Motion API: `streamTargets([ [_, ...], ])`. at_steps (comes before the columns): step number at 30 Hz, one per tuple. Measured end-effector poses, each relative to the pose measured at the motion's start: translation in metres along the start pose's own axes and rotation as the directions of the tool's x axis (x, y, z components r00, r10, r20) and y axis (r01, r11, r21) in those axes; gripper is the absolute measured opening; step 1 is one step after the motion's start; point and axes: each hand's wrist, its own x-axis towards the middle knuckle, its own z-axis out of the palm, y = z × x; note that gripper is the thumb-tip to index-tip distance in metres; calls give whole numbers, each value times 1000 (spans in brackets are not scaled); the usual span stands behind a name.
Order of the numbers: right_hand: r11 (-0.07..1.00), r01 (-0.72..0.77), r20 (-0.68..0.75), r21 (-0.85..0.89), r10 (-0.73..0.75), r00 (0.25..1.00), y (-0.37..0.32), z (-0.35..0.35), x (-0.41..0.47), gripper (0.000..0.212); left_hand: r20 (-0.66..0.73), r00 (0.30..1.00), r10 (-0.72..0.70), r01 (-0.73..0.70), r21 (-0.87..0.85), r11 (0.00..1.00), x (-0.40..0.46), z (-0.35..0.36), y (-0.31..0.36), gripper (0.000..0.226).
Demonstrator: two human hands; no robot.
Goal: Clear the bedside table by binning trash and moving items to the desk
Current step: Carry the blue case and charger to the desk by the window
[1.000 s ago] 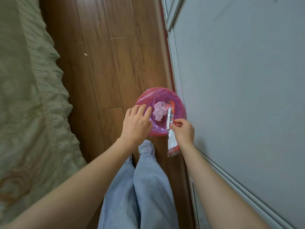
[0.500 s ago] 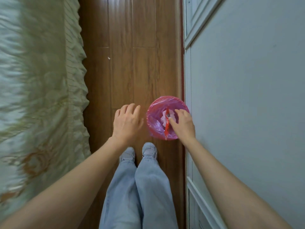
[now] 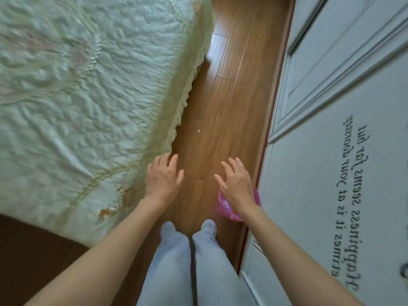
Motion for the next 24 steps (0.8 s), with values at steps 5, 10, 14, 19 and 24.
streamTargets([
  [5, 983, 179, 9, -44, -179, 984, -74, -32, -8, 50, -91, 983, -160, 157, -39, 987, -44, -65, -30, 48],
  [10, 935, 350, 36, -52, -348, 937, -157, -44, -36, 50, -195, 931, -310, 299, -82, 951, -107, -122, -78, 50],
  [14, 883, 466, 100, -52, -460, 883, -232, -33, -68, 54, -271, 866, -420, 406, -107, 907, -166, -159, -138, 49],
  [19, 809, 585, 149, -61, -572, 807, -326, -5, -122, 55, -307, 789, -532, 517, -137, 845, -255, -195, -222, 50],
  [24, 727, 684, 148, -61, -671, 727, -424, 27, -174, 54, -367, 721, -587, 591, -115, 798, -343, -224, -310, 50],
])
